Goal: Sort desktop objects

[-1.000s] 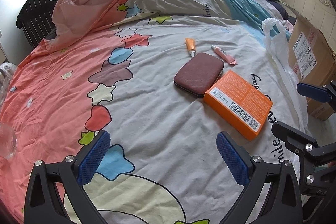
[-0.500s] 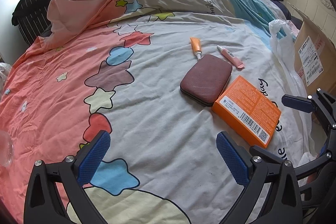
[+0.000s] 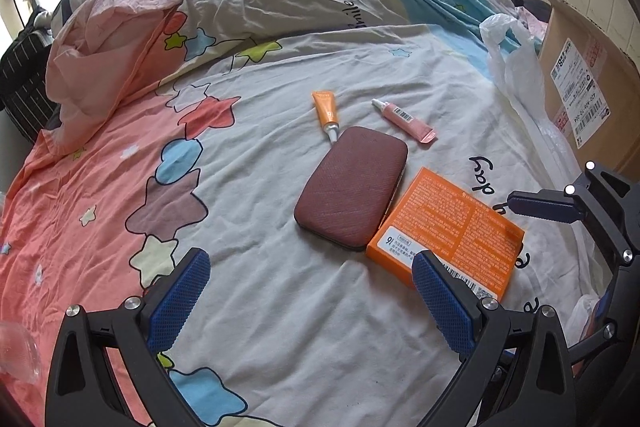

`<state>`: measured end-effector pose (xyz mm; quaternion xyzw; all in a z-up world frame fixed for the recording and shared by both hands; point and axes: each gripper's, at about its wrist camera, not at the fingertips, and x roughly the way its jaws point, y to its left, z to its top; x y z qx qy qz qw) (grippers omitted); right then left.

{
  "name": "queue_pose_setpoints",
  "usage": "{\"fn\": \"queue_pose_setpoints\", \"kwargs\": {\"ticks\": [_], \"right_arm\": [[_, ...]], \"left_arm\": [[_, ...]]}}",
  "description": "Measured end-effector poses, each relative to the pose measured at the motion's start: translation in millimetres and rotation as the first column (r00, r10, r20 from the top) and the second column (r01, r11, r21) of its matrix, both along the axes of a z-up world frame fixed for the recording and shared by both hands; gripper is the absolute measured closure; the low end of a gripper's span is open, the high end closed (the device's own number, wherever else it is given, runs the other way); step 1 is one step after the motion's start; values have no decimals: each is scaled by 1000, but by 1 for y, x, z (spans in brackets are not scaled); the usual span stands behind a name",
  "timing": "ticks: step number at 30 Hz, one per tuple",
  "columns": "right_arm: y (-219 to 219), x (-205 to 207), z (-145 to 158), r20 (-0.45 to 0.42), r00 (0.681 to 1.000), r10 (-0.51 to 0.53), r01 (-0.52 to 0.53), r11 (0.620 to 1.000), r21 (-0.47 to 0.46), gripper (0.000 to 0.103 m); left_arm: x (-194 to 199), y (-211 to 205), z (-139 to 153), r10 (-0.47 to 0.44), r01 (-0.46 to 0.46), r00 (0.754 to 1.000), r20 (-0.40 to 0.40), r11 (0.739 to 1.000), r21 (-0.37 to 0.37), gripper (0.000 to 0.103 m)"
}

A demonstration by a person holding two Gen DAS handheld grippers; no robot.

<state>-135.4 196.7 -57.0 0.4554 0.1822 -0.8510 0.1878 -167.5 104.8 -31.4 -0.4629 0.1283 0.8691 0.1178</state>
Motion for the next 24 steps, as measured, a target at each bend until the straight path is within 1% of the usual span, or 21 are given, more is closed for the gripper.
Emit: {"fn": "queue_pose_setpoints", "kwargs": {"ticks": [4, 8, 14, 17, 20, 21, 22, 24], "right_arm": [[0, -4, -4, 6, 1000, 5, -5, 1000, -5, 16], [2, -10, -9, 13, 1000, 4, -4, 1000, -5, 16], [5, -19, -17, 29, 1000, -5, 5, 1000, -14, 16], [6, -25, -23, 42, 999, -8, 9, 1000, -20, 16], [7, -30, -27, 56, 998, -6, 8, 999, -48, 16], [7, -30, -27, 59, 998, -1, 5, 998, -60, 18], [7, -29, -28, 62, 998, 2, 2, 998, -71, 27], [7, -28, -28, 67, 998, 6, 0, 996, -86, 27]], "left_arm": [[-8, 6, 0, -33, 33, 999, -28, 999, -15, 0], [-23, 11, -5, -69, 69, 998, -13, 997, -15, 0], [-42, 13, -17, -97, 96, 994, 41, 995, 25, 0], [-47, 14, -22, -93, 92, 995, 46, 996, 18, 0], [-52, 11, -25, -87, 86, 995, 52, 996, 26, 0], [-54, 11, -25, -86, 84, 995, 53, 996, 30, 0], [-55, 10, -26, -84, 83, 995, 55, 996, 34, 0], [-57, 10, -27, -88, 86, 994, 59, 995, 44, 0]]}}
